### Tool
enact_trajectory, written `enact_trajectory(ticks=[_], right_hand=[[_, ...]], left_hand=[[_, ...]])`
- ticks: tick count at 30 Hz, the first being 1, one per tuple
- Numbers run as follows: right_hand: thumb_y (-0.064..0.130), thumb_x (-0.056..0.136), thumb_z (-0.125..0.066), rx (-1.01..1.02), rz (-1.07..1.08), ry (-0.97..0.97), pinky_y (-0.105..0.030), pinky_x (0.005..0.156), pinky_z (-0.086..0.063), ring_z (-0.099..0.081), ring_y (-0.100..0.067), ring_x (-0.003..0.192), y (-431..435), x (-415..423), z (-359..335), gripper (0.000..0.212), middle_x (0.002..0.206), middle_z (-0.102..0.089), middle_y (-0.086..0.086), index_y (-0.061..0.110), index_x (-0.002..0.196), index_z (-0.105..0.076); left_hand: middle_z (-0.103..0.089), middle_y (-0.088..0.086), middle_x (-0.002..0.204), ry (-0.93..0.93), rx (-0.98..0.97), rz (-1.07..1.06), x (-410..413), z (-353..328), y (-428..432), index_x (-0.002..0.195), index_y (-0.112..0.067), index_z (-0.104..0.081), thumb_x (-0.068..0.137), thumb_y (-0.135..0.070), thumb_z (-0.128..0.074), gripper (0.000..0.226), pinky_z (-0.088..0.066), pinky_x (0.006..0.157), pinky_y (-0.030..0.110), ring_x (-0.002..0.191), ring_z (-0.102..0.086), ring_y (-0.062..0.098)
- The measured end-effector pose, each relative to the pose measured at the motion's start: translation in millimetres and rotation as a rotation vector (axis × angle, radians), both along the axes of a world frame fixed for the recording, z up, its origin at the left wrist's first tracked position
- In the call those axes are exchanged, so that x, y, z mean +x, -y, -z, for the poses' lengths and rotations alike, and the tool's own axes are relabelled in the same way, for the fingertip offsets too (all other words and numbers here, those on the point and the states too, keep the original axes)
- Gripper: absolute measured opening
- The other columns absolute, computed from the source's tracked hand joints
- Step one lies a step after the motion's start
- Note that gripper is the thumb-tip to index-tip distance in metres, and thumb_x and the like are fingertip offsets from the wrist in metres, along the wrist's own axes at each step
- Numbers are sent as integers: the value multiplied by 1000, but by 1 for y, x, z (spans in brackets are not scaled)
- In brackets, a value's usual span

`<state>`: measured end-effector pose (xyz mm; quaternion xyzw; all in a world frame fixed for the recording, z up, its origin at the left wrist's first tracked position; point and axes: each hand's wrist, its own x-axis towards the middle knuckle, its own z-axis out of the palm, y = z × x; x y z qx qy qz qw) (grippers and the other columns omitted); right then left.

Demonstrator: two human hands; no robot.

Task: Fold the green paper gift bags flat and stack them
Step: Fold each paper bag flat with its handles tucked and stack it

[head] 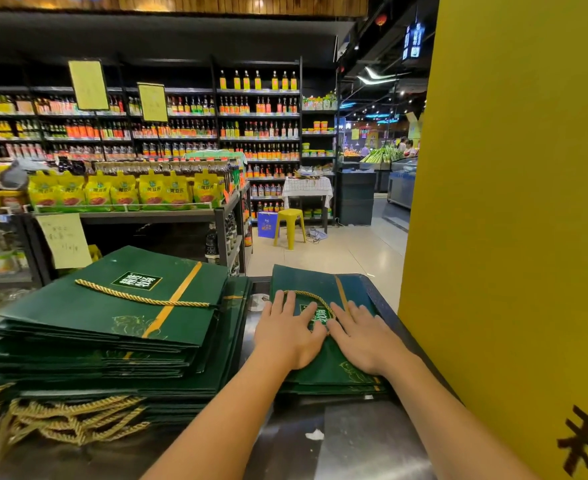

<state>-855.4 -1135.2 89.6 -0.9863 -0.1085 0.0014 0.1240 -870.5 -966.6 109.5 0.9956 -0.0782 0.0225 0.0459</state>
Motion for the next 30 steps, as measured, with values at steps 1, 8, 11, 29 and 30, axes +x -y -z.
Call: enact_trajectory(ticks=[1,8,11,29,30], right_hand=[[56,105,-11,2,-4,-2,-48,126,-2,1,-24,157,0,0,-1,61,171,1,-4,35,162,-2],[54,105,-31,19,63,255,-42,104,-42,-53,-23,128,-8,-20,-26,53,141,-56,-4,22,145,-46],[41,103,-46,355,37,378,-39,90,-49,-60,-19,109,-32,-42,-45,32,117,-66,0,22,122,-65],[63,87,-65,591,-129,-60,-28,62,-46,-39,-19,46,-175,-109,-86,62,46,-35,1,19,53,-37],[62,86,-67,602,-128,-57,-30,65,-45,-36,-20,50,-175,-110,-85,61,48,-30,2,19,55,-35]], left_hand=[[9,9,170,8,-8,3,-1,-1,-1,162,-36,-9,104,-54,-16,61,8,125,45,156,16,27],[-57,13,134,171,-30,-3,-29,-40,-7,131,-16,-58,103,-44,-37,44,-43,102,44,128,-51,33],[-67,4,107,239,-152,-15,-49,-74,-31,109,-17,-65,100,-36,-47,28,-48,80,37,98,-64,29],[-58,5,60,418,-261,-551,-172,-102,-265,62,-17,-61,88,-64,-63,54,-54,67,42,69,-61,30],[-62,6,65,431,-283,-552,-170,-97,-266,65,-17,-65,86,-64,-64,52,-55,73,44,77,-64,32]])
